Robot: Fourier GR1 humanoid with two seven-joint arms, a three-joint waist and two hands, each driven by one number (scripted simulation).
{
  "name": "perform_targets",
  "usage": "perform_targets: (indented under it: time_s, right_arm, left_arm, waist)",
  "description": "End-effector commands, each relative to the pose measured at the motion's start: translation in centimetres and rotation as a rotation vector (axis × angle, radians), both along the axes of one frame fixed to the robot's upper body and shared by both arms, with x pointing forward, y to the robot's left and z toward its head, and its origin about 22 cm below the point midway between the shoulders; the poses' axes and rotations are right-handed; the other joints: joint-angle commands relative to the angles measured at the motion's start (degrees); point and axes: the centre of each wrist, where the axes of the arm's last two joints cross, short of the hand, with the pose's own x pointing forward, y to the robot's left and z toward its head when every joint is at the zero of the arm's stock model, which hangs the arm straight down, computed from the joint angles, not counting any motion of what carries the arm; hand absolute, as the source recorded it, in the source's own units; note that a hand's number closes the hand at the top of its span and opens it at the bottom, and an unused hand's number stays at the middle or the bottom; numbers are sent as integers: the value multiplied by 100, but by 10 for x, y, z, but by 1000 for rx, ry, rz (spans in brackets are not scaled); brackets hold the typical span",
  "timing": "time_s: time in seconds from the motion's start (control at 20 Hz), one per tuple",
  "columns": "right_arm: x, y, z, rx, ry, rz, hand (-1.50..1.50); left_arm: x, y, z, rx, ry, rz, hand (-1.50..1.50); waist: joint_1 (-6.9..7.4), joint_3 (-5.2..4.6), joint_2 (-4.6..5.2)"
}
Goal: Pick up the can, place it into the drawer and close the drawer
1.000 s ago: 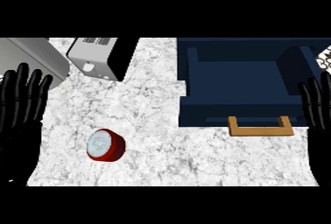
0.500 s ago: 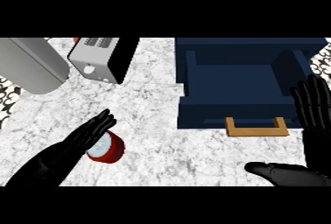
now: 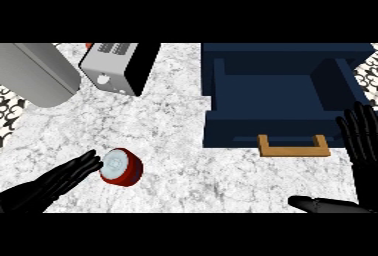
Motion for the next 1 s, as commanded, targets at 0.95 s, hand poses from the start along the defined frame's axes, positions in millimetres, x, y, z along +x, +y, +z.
perform_targets:
  time_s: [0.95]
  right_arm:
    - [-15,-48,-33,-10,22,-18,-150]
  left_arm:
    - [28,-10,-35,34,79,77,-150]
  waist:
    - [-15,1,1]
